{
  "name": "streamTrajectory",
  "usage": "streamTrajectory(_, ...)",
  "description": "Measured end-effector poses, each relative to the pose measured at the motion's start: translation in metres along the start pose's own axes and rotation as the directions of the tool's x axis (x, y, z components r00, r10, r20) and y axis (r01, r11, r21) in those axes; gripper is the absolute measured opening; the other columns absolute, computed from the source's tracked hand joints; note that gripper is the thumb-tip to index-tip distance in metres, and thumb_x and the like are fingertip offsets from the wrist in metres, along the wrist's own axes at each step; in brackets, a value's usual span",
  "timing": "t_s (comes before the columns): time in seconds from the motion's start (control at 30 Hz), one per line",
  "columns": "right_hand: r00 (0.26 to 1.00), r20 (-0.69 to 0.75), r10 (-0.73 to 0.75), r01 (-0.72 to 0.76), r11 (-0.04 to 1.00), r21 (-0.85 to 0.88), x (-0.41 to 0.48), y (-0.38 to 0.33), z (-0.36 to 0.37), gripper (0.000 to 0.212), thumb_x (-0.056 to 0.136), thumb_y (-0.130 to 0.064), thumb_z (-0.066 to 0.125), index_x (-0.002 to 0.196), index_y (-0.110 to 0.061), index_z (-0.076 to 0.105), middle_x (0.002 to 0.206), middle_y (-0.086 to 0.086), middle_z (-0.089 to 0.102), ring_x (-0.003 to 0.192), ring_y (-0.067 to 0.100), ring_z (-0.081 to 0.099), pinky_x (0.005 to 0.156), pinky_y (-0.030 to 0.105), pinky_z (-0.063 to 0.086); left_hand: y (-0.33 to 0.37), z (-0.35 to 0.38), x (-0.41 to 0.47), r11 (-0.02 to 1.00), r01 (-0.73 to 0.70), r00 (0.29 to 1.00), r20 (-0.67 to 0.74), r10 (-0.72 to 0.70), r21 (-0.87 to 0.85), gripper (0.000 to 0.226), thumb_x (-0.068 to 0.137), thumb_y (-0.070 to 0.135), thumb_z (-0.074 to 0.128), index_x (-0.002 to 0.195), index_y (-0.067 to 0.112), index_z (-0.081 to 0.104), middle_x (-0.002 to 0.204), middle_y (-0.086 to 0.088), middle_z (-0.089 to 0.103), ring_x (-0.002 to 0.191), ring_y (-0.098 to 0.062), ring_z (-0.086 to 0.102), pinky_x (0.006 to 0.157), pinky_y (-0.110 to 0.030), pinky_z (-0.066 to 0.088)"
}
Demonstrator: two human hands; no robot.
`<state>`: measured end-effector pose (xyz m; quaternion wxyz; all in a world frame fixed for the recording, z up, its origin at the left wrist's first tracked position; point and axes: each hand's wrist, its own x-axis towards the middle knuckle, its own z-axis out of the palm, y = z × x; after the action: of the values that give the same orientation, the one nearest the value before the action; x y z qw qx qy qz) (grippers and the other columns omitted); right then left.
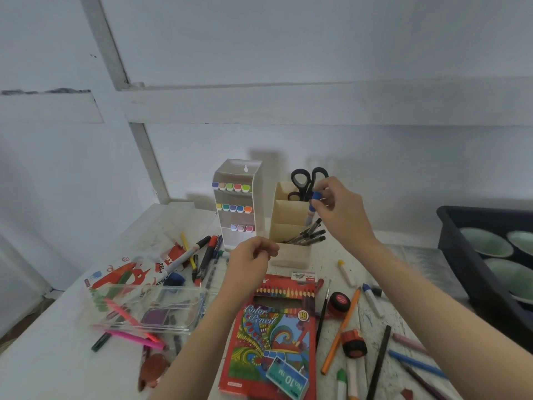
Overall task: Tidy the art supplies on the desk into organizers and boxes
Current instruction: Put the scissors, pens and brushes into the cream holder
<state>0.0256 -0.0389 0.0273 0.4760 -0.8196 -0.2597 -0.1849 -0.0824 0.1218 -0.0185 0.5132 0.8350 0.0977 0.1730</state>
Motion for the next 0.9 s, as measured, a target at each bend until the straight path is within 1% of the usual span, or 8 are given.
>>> streamTrajectory(0.07, 0.999, 0.029, 0.014, -0.013, 0.999, -0.051, 0.000, 0.004, 0.001, 0.003, 0.088, -0.013, 0.061, 0.091, -0.015, 0.062, 0.083, -0.008, 0.064, 0.079, 0.008, 0.062, 0.073, 0.024, 0.051, 0.003, 0.002, -0.002, 1.000, 0.006, 1.000, 0.026, -0.006, -0.007, 0.037, 0.090, -0.001, 0.042, 0.079, 0.029, 0.062, 0.085, 0.008, 0.066, 0.083, -0.003, 0.059, 0.065, -0.008, 0.042)
streamTrajectory(0.17, 0.997, 0.081, 0.000, 0.016, 0.981, -0.193, -0.003, 0.008, -0.001, 0.021, 0.090, -0.018, 0.056, 0.074, -0.016, 0.070, 0.086, -0.006, 0.066, 0.084, 0.012, 0.060, 0.075, 0.028, 0.048, 0.009, 0.008, -0.004, 1.000, 0.002, 0.997, 0.071, -0.002, 0.000, 0.036, 0.089, 0.000, 0.044, 0.080, 0.029, 0.062, 0.086, 0.008, 0.066, 0.084, -0.003, 0.059, 0.067, -0.010, 0.042)
streamTrajectory(0.4, 0.987, -0.128, 0.094, -0.117, 0.977, -0.181, -0.037, 0.023, -0.013, 0.003, 0.091, -0.024, 0.052, 0.090, -0.023, 0.050, 0.078, -0.011, 0.055, 0.066, 0.004, 0.050, 0.054, 0.020, 0.036, 0.015, 0.034, -0.012, 0.983, -0.029, 0.971, 0.237, -0.016, 0.184, 0.028, 0.084, 0.011, 0.058, 0.076, 0.037, 0.059, 0.081, 0.018, 0.061, 0.075, 0.006, 0.055, 0.057, -0.001, 0.040)
streamTrajectory(0.47, 0.961, -0.019, 0.276, -0.271, 0.926, -0.263, -0.046, 0.032, -0.015, 0.007, 0.091, -0.028, 0.051, 0.089, -0.022, 0.050, 0.079, -0.007, 0.058, 0.067, 0.009, 0.053, 0.055, 0.026, 0.040, 0.017, 0.043, -0.016, 0.958, -0.043, 0.950, 0.309, -0.049, 0.284, 0.020, 0.080, 0.017, 0.062, 0.075, 0.036, 0.058, 0.077, 0.017, 0.059, 0.069, 0.003, 0.054, 0.051, -0.006, 0.039)
streamTrajectory(0.6, 0.761, 0.293, 0.579, -0.377, 0.762, -0.528, -0.062, 0.043, -0.010, 0.026, 0.088, -0.038, 0.054, 0.087, -0.014, 0.063, 0.087, 0.002, 0.066, 0.077, 0.018, 0.060, 0.066, 0.030, 0.049, 0.021, 0.058, -0.022, 0.933, -0.034, 0.936, 0.338, -0.095, 0.358, 0.014, 0.080, 0.022, 0.063, 0.075, 0.033, 0.057, 0.075, 0.014, 0.057, 0.065, 0.000, 0.054, 0.051, -0.013, 0.039)
streamTrajectory(0.73, 0.654, 0.349, 0.672, -0.459, 0.718, -0.524, -0.069, 0.044, 0.000, 0.040, 0.078, -0.049, 0.064, 0.062, -0.016, 0.048, 0.057, -0.002, 0.047, 0.052, 0.013, 0.045, 0.048, 0.026, 0.035, 0.025, 0.065, -0.028, 0.932, -0.032, 0.942, 0.324, -0.093, 0.360, 0.012, 0.081, 0.017, 0.061, 0.081, 0.029, 0.059, 0.076, 0.012, 0.057, 0.070, -0.004, 0.056, 0.058, -0.017, 0.044)
streamTrajectory(0.83, 0.606, 0.390, 0.693, -0.504, 0.714, -0.486, -0.068, 0.043, 0.003, 0.034, 0.073, -0.042, 0.073, 0.075, -0.012, 0.059, 0.069, 0.000, 0.055, 0.063, 0.015, 0.053, 0.057, 0.028, 0.045, 0.028, 0.066, -0.033, 0.939, -0.035, 0.942, 0.325, -0.084, 0.343, 0.012, 0.082, 0.015, 0.060, 0.085, 0.027, 0.059, 0.078, 0.012, 0.058, 0.071, -0.004, 0.057, 0.058, -0.016, 0.044)
streamTrajectory(0.9, 0.654, 0.399, 0.643, -0.518, 0.765, -0.384, -0.069, 0.041, 0.000, 0.022, 0.079, -0.032, 0.070, 0.086, -0.011, 0.065, 0.084, 0.000, 0.062, 0.078, 0.014, 0.058, 0.068, 0.027, 0.050, 0.029, 0.062, -0.036, 0.948, -0.027, 0.945, 0.317, -0.080, 0.318, 0.013, 0.083, 0.014, 0.058, 0.085, 0.027, 0.060, 0.077, 0.012, 0.059, 0.070, -0.003, 0.058, 0.058, -0.016, 0.046)
